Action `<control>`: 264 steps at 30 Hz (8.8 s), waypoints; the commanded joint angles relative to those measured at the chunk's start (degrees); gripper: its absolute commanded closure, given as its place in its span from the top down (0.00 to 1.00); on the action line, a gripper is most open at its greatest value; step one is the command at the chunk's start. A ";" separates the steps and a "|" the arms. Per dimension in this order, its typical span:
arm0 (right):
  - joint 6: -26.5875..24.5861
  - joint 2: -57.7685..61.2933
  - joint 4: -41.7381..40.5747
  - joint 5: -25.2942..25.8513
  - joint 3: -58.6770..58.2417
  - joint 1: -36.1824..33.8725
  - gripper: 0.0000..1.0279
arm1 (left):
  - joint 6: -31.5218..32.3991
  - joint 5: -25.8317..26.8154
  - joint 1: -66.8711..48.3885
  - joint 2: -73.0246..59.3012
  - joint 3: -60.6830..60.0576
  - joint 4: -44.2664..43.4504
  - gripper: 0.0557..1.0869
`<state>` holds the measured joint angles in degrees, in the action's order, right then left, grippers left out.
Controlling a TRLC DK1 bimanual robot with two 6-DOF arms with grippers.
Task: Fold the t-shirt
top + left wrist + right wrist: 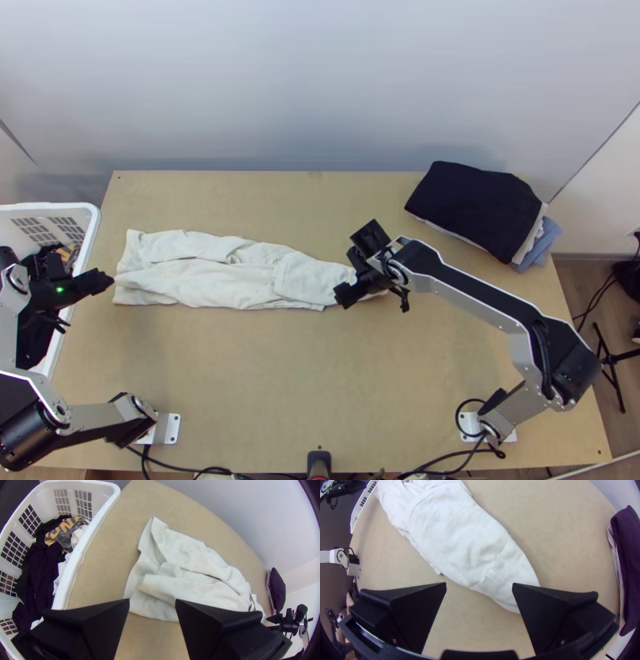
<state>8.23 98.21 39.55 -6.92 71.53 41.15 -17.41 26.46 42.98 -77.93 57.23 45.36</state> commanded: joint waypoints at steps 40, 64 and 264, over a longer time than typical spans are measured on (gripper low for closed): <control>-4.45 5.15 -12.13 1.56 -4.91 -1.42 0.51 | -1.75 -0.44 1.32 0.50 -0.19 0.78 0.67; -6.21 -2.41 -16.26 3.23 -8.95 -3.62 0.03 | -5.79 -1.23 3.69 -21.82 15.54 2.18 0.67; -1.11 0.31 -21.18 8.85 -8.60 -10.65 0.03 | 27.25 -8.53 -23.56 -6.88 -4.59 2.98 0.03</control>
<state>7.05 100.86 18.74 -0.43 61.23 31.77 9.65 20.25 20.16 -88.16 50.92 51.20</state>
